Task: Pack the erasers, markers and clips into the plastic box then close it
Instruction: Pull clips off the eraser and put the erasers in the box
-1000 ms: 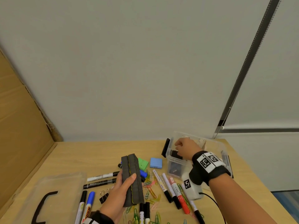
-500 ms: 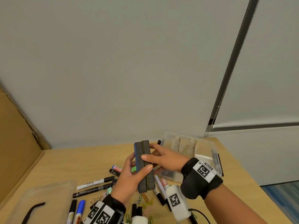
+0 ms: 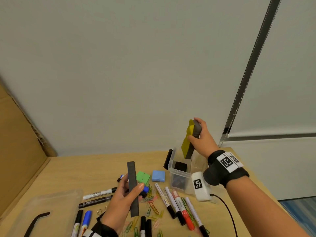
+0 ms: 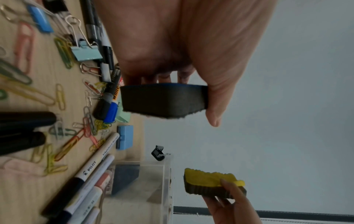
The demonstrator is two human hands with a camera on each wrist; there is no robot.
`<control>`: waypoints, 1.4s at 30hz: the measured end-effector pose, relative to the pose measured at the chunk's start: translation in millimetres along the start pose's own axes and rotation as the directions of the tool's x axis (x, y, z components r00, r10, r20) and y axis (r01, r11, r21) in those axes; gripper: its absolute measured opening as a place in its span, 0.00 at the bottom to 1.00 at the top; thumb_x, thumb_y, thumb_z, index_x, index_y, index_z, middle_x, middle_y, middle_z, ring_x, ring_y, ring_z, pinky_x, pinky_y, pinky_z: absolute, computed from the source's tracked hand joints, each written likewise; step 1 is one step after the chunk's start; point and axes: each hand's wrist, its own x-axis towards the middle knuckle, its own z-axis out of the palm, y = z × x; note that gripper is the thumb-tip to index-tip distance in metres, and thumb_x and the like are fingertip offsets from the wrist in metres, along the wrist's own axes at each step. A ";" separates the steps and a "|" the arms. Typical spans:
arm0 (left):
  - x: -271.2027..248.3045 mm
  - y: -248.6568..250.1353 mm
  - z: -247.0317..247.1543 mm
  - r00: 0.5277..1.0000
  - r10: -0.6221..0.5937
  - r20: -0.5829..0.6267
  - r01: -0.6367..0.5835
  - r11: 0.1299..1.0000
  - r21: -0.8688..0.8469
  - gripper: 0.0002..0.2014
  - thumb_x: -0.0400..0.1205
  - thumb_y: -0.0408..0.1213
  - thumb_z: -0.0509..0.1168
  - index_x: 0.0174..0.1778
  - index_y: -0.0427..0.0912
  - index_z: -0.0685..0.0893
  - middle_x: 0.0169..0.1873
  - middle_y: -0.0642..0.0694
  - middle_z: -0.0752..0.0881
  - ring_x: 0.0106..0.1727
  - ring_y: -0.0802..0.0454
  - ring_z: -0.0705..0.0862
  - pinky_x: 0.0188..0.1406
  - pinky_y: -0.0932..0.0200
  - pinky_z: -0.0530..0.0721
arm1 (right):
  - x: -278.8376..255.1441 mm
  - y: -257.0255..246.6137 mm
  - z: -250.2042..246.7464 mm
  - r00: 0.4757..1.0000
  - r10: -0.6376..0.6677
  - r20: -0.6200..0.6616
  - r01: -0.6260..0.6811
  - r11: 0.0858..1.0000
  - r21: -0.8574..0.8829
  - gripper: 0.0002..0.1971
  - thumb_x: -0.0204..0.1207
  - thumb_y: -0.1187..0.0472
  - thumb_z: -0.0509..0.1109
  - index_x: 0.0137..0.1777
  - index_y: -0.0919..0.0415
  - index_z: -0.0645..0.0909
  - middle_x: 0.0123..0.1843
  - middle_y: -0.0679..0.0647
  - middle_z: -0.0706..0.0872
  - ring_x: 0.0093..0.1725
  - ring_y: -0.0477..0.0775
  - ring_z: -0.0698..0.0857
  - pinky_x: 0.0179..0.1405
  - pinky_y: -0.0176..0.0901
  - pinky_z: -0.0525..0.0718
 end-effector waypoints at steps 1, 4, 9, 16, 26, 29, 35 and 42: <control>1.1 -2.1 -3.1 1.000 -0.003 0.000 0.003 1.000 0.002 0.59 0.39 0.62 0.84 0.69 0.53 0.74 0.58 0.42 0.84 0.59 0.44 0.86 0.53 0.51 0.85 | 4.6 5.9 2.5 1.000 0.008 -0.024 -0.009 0.999 -0.044 0.34 0.76 0.67 0.69 0.76 0.42 0.59 0.61 0.60 0.78 0.54 0.60 0.84 0.59 0.57 0.85; 2.1 -5.5 -7.5 1.000 -0.007 0.002 0.007 1.000 0.008 0.57 0.38 0.62 0.83 0.66 0.54 0.75 0.58 0.40 0.84 0.60 0.42 0.85 0.54 0.49 0.84 | 12.8 17.5 12.9 0.999 0.046 0.006 -0.044 0.983 -0.176 0.36 0.72 0.67 0.73 0.75 0.44 0.61 0.63 0.64 0.78 0.54 0.63 0.84 0.59 0.57 0.85; 3.0 -8.2 -13.2 0.998 -0.044 -0.042 0.042 0.998 -0.037 0.54 0.43 0.58 0.85 0.68 0.55 0.75 0.59 0.39 0.83 0.62 0.38 0.83 0.53 0.50 0.83 | 25.9 19.3 23.3 0.969 0.221 0.112 -0.123 0.822 -0.555 0.26 0.77 0.66 0.66 0.74 0.54 0.68 0.67 0.61 0.80 0.61 0.63 0.82 0.57 0.49 0.82; 0.5 -9.1 -21.5 0.994 -0.053 -0.092 0.049 0.997 -0.052 0.34 0.68 0.41 0.77 0.70 0.49 0.73 0.62 0.35 0.79 0.56 0.39 0.83 0.50 0.50 0.84 | 90.9 65.6 44.1 0.858 0.466 0.217 -0.069 0.523 -0.850 0.22 0.72 0.52 0.70 0.67 0.56 0.81 0.68 0.55 0.82 0.65 0.60 0.82 0.65 0.53 0.81; -5.8 -0.4 -16.2 0.992 -0.087 -0.094 0.078 0.992 -0.101 0.24 0.78 0.40 0.67 0.71 0.55 0.73 0.61 0.41 0.84 0.57 0.44 0.87 0.56 0.48 0.83 | 112.6 78.6 50.2 0.837 0.474 0.273 0.105 0.349 -0.931 0.38 0.49 0.51 0.79 0.64 0.57 0.79 0.66 0.58 0.82 0.62 0.63 0.83 0.62 0.58 0.83; -6.7 0.1 -17.1 0.992 -0.084 -0.095 0.075 0.993 -0.097 0.32 0.69 0.46 0.69 0.71 0.54 0.73 0.61 0.43 0.84 0.57 0.43 0.87 0.56 0.47 0.84 | 49.1 11.4 36.3 0.814 0.507 0.284 0.157 0.279 -0.948 0.47 0.52 0.53 0.80 0.76 0.55 0.69 0.75 0.60 0.74 0.71 0.64 0.77 0.67 0.55 0.79; -9.5 -3.2 -16.5 0.989 -0.101 -0.109 0.095 0.994 -0.061 0.41 0.50 0.62 0.81 0.60 0.56 0.80 0.49 0.44 0.90 0.50 0.42 0.88 0.51 0.47 0.85 | 45.3 18.4 35.0 0.779 0.556 0.291 0.131 0.310 -0.942 0.55 0.58 0.51 0.80 0.84 0.47 0.52 0.82 0.54 0.64 0.77 0.61 0.70 0.71 0.53 0.75; -12.1 1.2 -5.4 0.985 -0.123 -0.122 0.122 0.992 -0.016 0.17 0.83 0.40 0.62 0.68 0.50 0.75 0.51 0.41 0.86 0.46 0.43 0.86 0.48 0.48 0.82 | 146.7 156.6 58.4 0.771 0.493 0.404 0.228 0.378 -0.897 0.63 0.29 0.42 0.76 0.77 0.38 0.64 0.76 0.49 0.74 0.70 0.59 0.79 0.64 0.54 0.80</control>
